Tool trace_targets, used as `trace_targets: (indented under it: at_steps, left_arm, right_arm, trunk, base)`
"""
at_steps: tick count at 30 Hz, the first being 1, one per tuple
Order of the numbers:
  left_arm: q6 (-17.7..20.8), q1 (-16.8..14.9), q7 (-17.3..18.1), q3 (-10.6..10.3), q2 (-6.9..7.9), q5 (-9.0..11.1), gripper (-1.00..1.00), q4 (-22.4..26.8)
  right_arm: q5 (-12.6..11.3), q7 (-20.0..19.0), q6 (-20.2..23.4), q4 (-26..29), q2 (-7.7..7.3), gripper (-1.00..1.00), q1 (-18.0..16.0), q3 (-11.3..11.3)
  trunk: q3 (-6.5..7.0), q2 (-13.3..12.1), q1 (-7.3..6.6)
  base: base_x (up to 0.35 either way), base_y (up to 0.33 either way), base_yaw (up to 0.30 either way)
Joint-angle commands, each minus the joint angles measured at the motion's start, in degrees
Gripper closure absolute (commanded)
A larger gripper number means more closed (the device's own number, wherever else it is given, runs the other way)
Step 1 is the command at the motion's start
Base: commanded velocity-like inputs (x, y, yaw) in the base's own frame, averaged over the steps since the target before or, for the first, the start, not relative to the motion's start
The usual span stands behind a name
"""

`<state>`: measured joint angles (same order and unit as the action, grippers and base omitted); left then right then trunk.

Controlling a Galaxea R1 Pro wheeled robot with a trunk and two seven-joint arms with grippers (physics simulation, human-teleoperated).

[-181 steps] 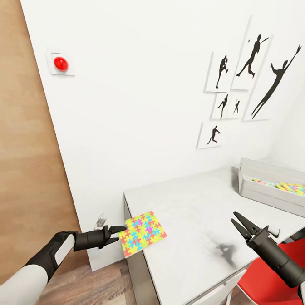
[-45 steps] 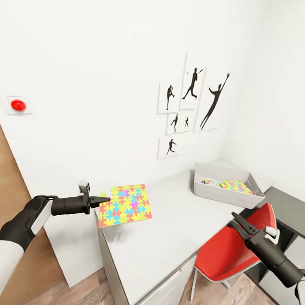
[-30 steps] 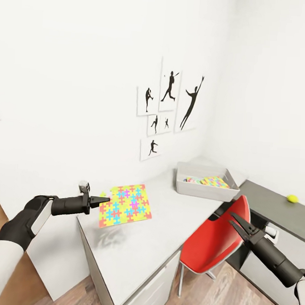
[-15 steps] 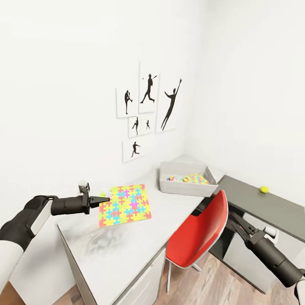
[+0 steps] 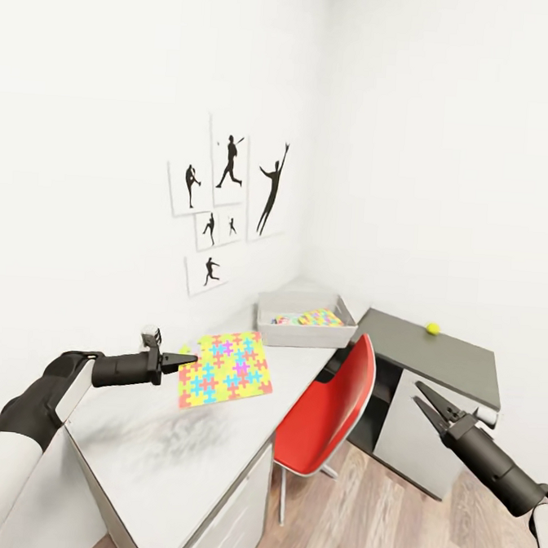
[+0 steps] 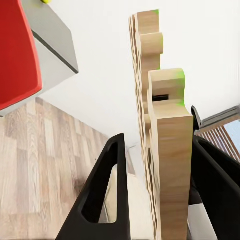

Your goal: Put all the toys in the child's room - the three board games (two on the bed and one on the table), the two jigsaw puzzles on the table, and the tennis ball on the table - inside the toy box on the table in the child's room.

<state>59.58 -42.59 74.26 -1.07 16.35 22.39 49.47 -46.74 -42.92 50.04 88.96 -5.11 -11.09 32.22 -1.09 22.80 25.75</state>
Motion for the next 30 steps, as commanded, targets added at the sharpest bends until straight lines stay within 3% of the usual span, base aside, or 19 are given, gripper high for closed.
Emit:
trace_targets:
  at_steps: [1,20,30]
  left_arm:
    - [0.4,0.0,0.1,-0.1,0.06,0.2,1.0,0.0]
    - [0.4,0.0,0.1,-0.2,0.03,0.2,1.0,0.0]
    - [0.4,0.0,0.0,-0.2,0.06,0.1,1.0,0.0]
  right_arm:
    - [0.0,-0.2,0.3,0.0,0.01,-1.0,-0.1,0.0]
    - [0.1,-0.1,0.2,0.0,0.02,-1.0,-0.1,0.0]
    - [0.3,-0.2,0.2,0.0,0.06,-1.0,-0.1,0.0]
  trunk:
    - [-0.07,0.1,0.04]
    - [0.8,0.1,0.04]
    - [0.92,0.1,0.04]
  base:
    - [0.0,0.0,-0.254]
    - [0.0,0.0,-0.252]
    - [0.0,0.0,-0.052]
